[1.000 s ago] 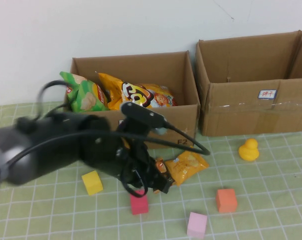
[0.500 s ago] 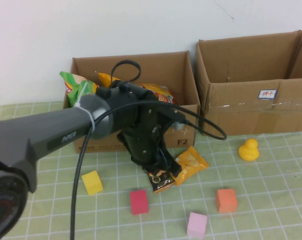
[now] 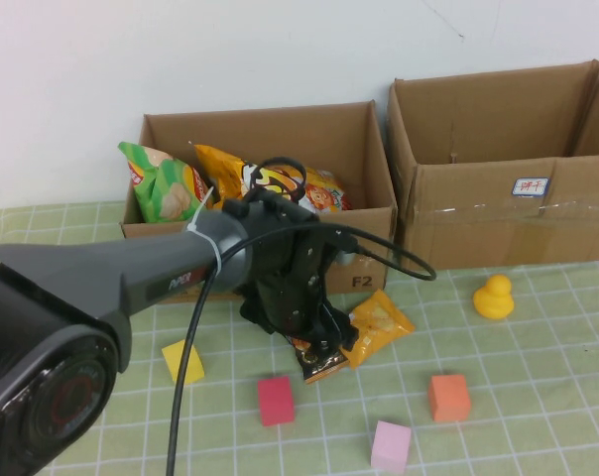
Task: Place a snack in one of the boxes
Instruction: Pick up the biscuit
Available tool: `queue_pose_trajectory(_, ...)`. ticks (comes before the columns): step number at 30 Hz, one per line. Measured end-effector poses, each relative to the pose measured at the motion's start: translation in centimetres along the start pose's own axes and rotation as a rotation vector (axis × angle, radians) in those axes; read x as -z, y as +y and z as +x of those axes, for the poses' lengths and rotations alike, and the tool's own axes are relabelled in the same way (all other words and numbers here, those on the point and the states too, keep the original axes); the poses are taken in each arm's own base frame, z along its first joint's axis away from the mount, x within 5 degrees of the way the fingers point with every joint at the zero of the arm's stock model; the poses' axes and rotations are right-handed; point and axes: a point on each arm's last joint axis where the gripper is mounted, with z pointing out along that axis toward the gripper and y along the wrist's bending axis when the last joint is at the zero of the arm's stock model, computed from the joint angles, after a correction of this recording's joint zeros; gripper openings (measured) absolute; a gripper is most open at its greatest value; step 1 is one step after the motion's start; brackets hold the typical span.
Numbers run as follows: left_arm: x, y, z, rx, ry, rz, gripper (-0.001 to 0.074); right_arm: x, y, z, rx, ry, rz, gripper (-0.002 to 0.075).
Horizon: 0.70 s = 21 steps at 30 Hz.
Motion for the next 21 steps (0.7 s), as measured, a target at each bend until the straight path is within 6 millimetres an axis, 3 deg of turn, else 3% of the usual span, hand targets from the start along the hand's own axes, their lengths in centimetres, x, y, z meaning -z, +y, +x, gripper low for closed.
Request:
queue_pose_trajectory(12, -0.3, -0.4, -1.1, 0.020, -0.117, 0.046, 0.0573, 0.0, 0.0, -0.1, -0.004, -0.008, -0.001, -0.0002)
queue_pose_trajectory(21, -2.0, -0.6, 0.1, -0.106, -0.003, 0.054, 0.0565, 0.0, 0.0, -0.1, -0.004, -0.010, -0.002, -0.0002)
